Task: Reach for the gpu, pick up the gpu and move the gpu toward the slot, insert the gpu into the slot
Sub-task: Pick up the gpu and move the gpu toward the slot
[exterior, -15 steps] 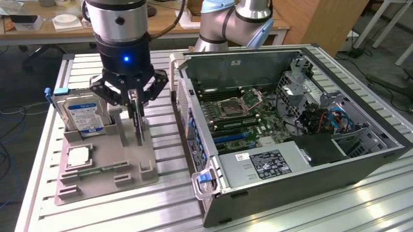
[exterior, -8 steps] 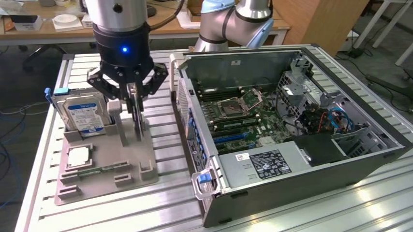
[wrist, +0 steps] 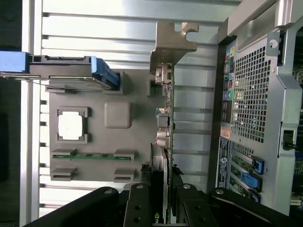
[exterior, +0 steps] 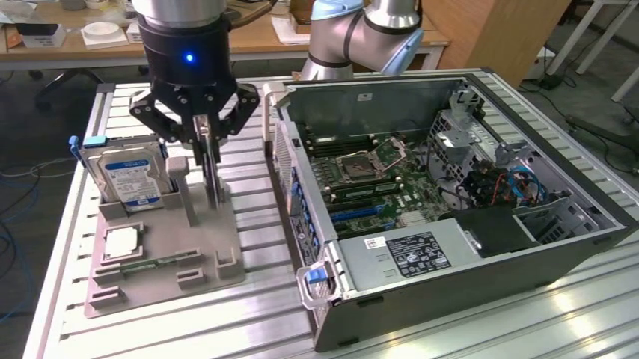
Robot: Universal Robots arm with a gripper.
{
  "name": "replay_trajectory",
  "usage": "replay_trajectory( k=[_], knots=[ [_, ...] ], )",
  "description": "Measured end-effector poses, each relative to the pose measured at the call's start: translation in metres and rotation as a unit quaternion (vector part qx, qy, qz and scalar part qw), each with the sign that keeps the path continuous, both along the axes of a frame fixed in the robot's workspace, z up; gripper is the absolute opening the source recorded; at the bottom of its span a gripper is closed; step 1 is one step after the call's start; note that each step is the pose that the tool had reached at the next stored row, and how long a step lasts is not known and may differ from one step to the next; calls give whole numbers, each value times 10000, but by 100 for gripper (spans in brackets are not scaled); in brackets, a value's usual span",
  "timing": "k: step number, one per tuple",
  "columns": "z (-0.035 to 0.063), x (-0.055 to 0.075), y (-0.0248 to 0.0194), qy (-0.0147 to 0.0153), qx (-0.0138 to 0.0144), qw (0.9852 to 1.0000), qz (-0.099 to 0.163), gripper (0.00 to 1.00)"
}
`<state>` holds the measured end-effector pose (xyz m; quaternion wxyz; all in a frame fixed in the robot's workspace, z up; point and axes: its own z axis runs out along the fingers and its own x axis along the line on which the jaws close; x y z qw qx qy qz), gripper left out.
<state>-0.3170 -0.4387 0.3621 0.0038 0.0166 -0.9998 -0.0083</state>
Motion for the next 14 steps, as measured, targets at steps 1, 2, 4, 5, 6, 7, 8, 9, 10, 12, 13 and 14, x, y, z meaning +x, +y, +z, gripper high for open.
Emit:
replay_trajectory(
  k=[1,2,4,5,6,7,8,9,10,12,13,14],
  knots=[
    [23,0,0,0,0,10000,0,26],
    [45,0,0,0,0,10000,0,26],
    [84,0,0,0,0,10000,0,26],
    [106,0,0,0,0,10000,0,26],
    [125,0,0,0,0,10000,0,26],
    [145,0,0,0,0,10000,0,26],
    [164,0,0,0,0,10000,0,26],
    [183,0,0,0,0,10000,0,26],
    [203,0,0,0,0,10000,0,26],
    [242,0,0,0,0,10000,0,26],
    [259,0,0,0,0,10000,0,26],
    [273,0,0,0,0,10000,0,26]
  ],
)
